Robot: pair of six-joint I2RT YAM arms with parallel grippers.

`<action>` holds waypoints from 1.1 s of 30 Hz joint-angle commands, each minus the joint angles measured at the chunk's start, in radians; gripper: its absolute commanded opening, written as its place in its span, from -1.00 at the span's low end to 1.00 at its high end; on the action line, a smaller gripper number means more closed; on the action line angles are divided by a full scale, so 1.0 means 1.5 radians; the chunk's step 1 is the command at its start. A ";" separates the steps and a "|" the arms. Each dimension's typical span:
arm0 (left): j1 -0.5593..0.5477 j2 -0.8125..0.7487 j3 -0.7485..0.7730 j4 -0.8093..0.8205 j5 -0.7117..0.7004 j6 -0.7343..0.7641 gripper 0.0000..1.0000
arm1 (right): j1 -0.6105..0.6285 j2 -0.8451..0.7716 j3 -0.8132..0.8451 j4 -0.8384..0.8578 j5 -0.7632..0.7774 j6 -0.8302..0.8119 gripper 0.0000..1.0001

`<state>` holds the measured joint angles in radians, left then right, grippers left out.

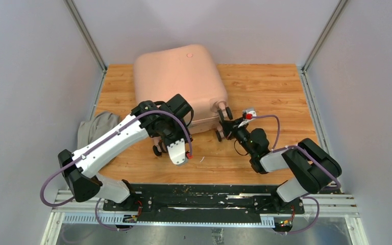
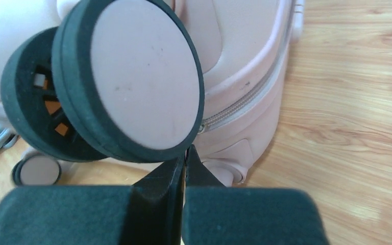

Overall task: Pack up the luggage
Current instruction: Zip the luggage at the center of the board.

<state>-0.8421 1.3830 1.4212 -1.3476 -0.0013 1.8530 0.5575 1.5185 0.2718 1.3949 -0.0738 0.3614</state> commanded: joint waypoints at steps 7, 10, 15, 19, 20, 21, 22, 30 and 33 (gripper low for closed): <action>-0.011 0.002 0.070 0.159 -0.035 0.001 -1.00 | 0.087 -0.057 -0.024 -0.006 -0.073 -0.038 -1.00; -0.011 -0.032 0.008 0.155 -0.102 0.013 -1.00 | 0.036 -0.066 -0.037 -0.025 -0.068 0.009 -0.88; 0.047 -0.087 -0.062 0.113 -0.162 0.005 0.05 | 0.028 -0.078 -0.039 -0.068 -0.059 0.028 0.10; 0.172 -0.133 -0.085 0.085 -0.166 0.073 0.13 | 0.025 -0.103 -0.076 -0.081 -0.030 0.053 0.21; 0.200 -0.139 -0.076 0.070 -0.163 0.090 0.13 | 0.026 -0.111 -0.079 -0.089 -0.033 0.057 0.21; 0.225 -0.141 -0.051 0.035 -0.160 0.115 0.14 | 0.025 -0.117 -0.079 -0.101 -0.040 0.060 0.22; 0.247 -0.141 -0.030 0.012 -0.157 0.130 0.14 | 0.026 -0.121 -0.075 -0.114 -0.047 0.063 0.22; 0.332 -0.145 0.033 -0.093 -0.179 0.204 0.21 | 0.025 -0.090 -0.064 -0.085 -0.092 0.082 0.27; 0.365 -0.177 -0.022 -0.092 -0.171 0.253 0.29 | 0.027 -0.095 -0.064 -0.089 -0.099 0.086 0.30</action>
<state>-0.3477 1.1645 1.4612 -1.3640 -0.1905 2.0338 0.6060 1.3743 0.1719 1.2308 -0.1944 0.4667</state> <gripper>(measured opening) 0.626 0.643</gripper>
